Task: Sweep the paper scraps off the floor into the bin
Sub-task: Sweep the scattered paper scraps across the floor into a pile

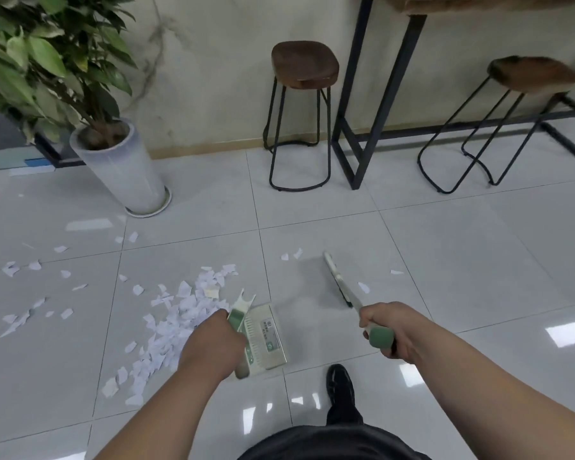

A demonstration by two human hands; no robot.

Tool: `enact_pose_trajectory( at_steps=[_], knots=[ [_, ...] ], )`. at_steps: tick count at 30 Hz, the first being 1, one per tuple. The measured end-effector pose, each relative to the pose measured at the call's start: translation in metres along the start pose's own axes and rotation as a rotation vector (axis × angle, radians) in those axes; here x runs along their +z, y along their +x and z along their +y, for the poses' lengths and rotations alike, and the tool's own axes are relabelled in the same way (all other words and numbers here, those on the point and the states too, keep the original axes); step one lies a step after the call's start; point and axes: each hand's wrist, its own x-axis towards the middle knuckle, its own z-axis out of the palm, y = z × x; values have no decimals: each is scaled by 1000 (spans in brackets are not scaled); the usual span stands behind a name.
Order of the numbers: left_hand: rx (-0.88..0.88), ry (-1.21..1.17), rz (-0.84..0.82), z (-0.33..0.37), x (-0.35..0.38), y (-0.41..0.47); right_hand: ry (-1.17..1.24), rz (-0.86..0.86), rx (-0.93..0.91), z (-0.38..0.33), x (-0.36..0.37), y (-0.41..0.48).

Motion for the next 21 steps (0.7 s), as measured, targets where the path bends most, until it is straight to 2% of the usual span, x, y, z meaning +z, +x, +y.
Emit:
enact_pose_trajectory(
  at_steps=[7,12,17,21],
  knots=[
    [69,104,-13,114,46,47,220,49,10,-26,-120,57],
    [40,133,-25,168,81,72,151,80,38,-33,-184,110],
    [-6,145,-20,201,109,86,104,71,83,-37,-212,159],
    [-52,128,-20,204,118,90,148,-39,181,-42,-202,168]
  ],
)
